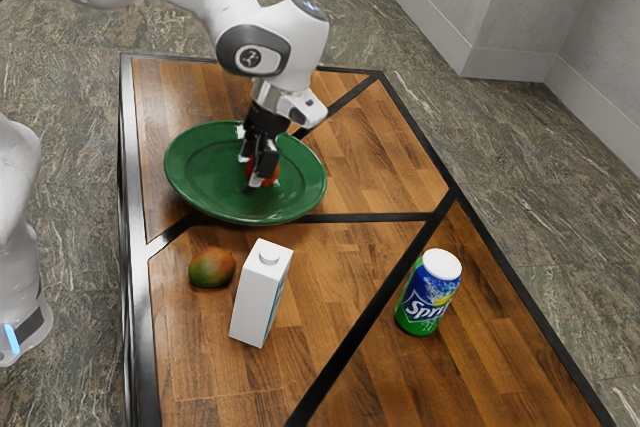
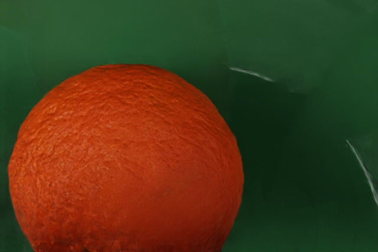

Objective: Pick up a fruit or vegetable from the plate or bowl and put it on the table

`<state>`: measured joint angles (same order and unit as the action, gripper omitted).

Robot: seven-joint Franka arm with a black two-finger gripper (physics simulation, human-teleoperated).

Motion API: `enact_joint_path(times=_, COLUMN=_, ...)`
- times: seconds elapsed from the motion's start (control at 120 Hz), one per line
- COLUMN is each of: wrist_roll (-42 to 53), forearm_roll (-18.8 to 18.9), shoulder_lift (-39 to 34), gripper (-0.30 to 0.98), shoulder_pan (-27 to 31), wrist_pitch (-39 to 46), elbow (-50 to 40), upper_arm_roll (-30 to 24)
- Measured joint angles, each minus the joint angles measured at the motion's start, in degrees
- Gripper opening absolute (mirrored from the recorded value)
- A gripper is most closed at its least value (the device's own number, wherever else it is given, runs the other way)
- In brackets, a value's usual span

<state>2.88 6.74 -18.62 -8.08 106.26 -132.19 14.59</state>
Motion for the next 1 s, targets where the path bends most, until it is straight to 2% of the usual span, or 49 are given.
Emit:
enact_joint_path(times=0.625, wrist_roll=-0.1, forearm_roll=-0.1, shoulder_lift=1.8, gripper=0.61, shoulder_pan=0.7, wrist_pitch=5.1, elbow=-0.5, upper_arm_roll=1.2)
enact_joint_path(times=1.0, wrist_roll=-0.8, forearm_roll=-0.2, shoulder_lift=1.9, gripper=0.40, shoulder_pan=0.6, wrist_pitch=5.6, elbow=-0.5, upper_arm_roll=1.2)
